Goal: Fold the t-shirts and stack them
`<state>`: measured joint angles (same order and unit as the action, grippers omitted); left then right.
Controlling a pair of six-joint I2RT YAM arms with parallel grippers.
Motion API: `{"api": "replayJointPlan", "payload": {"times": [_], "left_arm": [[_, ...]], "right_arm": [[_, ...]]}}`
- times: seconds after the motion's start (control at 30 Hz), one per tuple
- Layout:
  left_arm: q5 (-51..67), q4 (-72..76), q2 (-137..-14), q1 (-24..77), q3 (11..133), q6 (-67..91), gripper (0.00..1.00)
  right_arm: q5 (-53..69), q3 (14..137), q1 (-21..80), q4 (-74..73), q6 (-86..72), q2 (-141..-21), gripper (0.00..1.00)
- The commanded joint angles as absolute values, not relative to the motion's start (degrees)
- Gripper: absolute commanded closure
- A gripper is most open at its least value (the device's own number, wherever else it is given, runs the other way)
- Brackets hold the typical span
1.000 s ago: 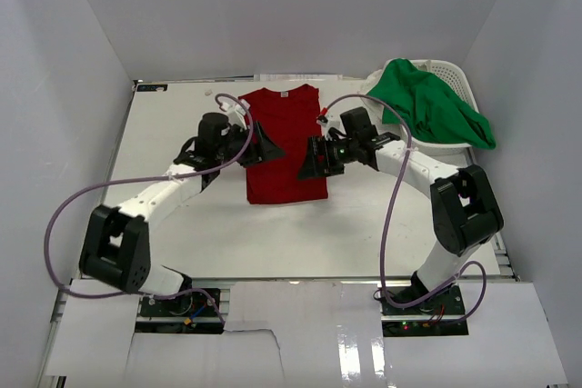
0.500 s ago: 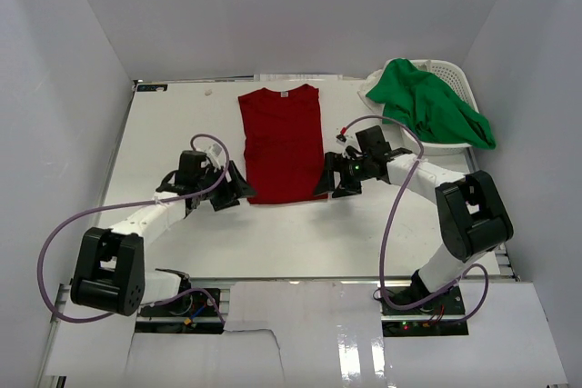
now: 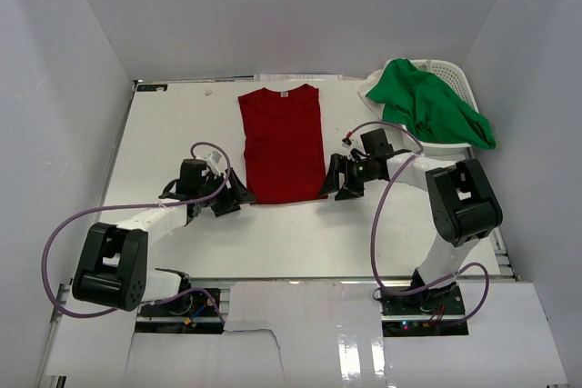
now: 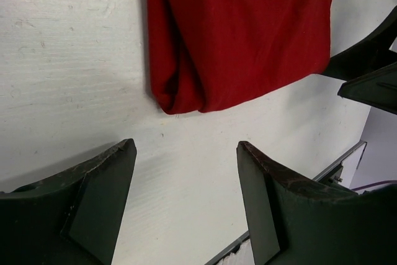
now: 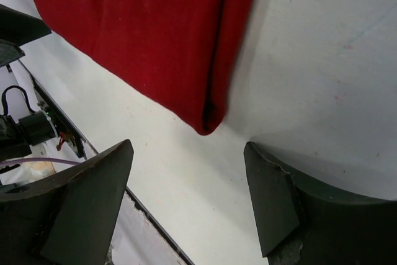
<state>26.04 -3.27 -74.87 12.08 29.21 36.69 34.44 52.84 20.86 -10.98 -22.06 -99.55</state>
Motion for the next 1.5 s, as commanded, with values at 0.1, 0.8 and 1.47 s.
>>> {"api": "replayJointPlan", "payload": {"times": [0.1,0.8,1.47], "left_arm": [[25.93,-0.44,-76.20,11.51,28.39,36.65,0.24],[27.86,2.81,-78.31,8.09,28.92,36.56,0.25],[31.20,11.16,-86.13,7.65,27.69,37.79,0.30]], "right_arm": [[35.33,54.32,20.83,-5.98,-22.24,-103.36,0.23],[35.24,52.91,21.01,-1.93,-23.99,-109.07,0.74],[35.07,53.35,21.01,-2.81,-23.20,-109.25,0.92]]}}
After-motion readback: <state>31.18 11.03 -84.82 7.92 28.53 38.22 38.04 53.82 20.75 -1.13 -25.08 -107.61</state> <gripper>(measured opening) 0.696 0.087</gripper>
